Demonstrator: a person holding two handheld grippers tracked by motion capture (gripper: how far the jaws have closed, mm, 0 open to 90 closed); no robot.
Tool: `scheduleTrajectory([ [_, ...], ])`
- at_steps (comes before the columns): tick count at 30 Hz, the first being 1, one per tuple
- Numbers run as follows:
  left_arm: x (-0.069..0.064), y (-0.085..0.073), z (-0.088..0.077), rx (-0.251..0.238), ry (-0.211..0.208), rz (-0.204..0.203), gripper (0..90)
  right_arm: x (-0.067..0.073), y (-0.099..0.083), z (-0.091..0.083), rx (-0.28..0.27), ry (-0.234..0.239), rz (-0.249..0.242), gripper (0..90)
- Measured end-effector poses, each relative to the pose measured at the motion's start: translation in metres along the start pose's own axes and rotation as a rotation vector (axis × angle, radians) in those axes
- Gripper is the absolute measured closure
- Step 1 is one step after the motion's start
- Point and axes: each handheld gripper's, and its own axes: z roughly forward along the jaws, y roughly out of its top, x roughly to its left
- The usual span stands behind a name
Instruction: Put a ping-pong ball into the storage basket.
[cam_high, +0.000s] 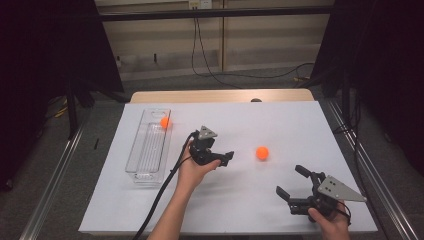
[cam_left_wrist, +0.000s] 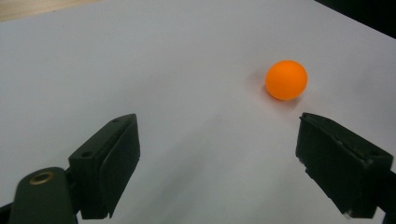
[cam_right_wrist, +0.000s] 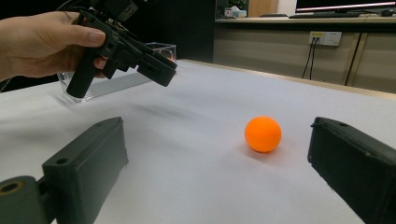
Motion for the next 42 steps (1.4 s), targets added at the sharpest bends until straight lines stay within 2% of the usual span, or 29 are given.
scheduleTrajectory([
  [18, -0.011, 0.0, 0.013, 0.005, -0.029, 0.031, 13.5, 0.0, 0.0, 0.0, -0.001, -0.001, 0.002, 4.2],
  [42, -0.02, -0.002, 0.031, 0.017, -0.054, 0.029, 13.3, 0.0, 0.0, 0.001, 0.002, 0.002, -0.003, 4.2],
])
